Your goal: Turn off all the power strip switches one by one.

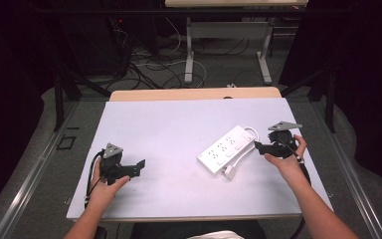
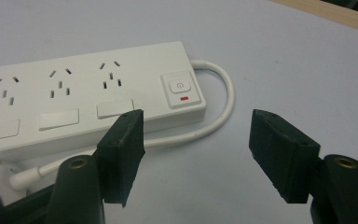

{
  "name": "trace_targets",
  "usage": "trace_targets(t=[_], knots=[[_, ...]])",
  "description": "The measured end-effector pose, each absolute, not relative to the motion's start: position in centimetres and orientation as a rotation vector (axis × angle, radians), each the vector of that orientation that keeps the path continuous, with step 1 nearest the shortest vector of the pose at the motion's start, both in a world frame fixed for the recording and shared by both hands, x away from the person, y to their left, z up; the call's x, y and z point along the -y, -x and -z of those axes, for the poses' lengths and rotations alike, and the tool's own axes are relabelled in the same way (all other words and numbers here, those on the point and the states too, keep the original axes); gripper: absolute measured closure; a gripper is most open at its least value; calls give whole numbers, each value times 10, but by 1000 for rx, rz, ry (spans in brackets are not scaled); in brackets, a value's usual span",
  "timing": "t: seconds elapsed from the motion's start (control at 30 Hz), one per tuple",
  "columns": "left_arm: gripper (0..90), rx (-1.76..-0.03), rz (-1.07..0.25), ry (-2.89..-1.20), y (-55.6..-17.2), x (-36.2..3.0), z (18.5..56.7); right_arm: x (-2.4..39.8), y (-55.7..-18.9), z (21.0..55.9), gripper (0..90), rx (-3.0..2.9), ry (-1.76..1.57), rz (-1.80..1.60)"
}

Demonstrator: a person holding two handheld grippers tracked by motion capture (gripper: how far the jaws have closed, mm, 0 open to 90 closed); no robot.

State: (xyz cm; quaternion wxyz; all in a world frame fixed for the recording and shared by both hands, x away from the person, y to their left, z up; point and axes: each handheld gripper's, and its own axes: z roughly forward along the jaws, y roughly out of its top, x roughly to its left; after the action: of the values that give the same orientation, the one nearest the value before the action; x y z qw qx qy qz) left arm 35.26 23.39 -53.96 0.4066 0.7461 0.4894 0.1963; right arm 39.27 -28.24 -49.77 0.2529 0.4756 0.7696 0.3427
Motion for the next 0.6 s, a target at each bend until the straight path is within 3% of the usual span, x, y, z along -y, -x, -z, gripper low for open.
trace_targets(t=[0.6], knots=[[7, -1234, -490, -1887, -353, -235, 539, 277, -417, 486, 420, -2137, -1302, -857]])
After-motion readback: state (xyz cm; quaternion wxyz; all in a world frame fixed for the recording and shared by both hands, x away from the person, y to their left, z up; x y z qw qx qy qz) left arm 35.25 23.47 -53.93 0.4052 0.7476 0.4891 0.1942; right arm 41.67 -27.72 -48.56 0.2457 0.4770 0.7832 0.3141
